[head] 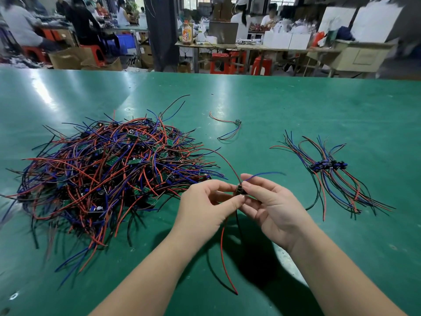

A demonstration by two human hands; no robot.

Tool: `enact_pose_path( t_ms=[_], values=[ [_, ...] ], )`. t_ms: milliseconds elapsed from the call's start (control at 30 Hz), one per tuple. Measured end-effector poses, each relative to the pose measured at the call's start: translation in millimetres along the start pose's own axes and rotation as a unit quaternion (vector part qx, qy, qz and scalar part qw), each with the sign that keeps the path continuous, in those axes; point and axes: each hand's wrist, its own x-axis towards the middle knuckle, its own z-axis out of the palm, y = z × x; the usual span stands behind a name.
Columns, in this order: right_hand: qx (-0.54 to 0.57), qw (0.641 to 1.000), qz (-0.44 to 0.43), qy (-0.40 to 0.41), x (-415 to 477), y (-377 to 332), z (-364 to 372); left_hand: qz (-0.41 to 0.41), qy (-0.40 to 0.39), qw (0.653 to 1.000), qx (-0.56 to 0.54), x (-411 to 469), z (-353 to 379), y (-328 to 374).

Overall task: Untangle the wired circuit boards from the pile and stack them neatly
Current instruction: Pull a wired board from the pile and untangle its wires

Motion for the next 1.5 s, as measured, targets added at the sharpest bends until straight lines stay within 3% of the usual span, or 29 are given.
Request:
enact_pose_path(
  t_ms=[200, 333, 467, 700, 800, 933, 1067, 1167, 1300, 1500],
  values=[
    [-0.118, 0.99, -0.07, 0.036, 3.0, 2.7, -4.4, 0.032, 0.008, 0.999, 0.026, -3.3, 6.1, -0.1],
    [-0.221, 0.969, -0.112, -0.004, 0.9, 3.5, -6.6, 0.045, -0.004, 0.996, 0.074, -3.9, 3.1, -0.8],
    [-0.349, 0.928, -0.109, -0.074, -2.9, -1.8, -12.1, 0.066, -0.014, 0.987, 0.146, -4.4, 0.2, 1.5],
    [-0.492, 0.854, -0.12, -0.115, -1.5, -2.1, -18.8, 0.139, -0.029, 0.961, 0.235, -5.9, -3.9, 4.7],
    [-0.46, 0.872, -0.134, -0.104, -2.1, -2.1, -15.4, 0.167, -0.014, 0.957, 0.239, -3.3, -6.9, 5.2],
    [-0.401, 0.905, -0.132, -0.056, 2.7, 1.7, -13.7, 0.14, -0.011, 0.967, 0.213, -4.0, -5.4, 4.4],
    [-0.164, 0.984, -0.052, -0.044, 2.3, -4.0, -11.8, 0.033, -0.023, 0.994, 0.103, -0.7, -3.5, 7.4],
    [-0.094, 0.994, -0.024, -0.056, 1.6, -10.3, -13.5, -0.056, -0.058, 0.997, -0.019, 0.5, -4.4, 10.7],
    [-0.076, 0.996, -0.018, -0.048, 1.4, -9.6, -11.7, -0.088, -0.077, 0.987, -0.113, -2.7, 0.0, 14.1],
    [-0.031, 0.997, -0.063, 0.026, 8.7, -20.4, -18.0, -0.119, -0.123, 0.978, -0.121, -4.1, 0.4, 13.5]
  ],
)
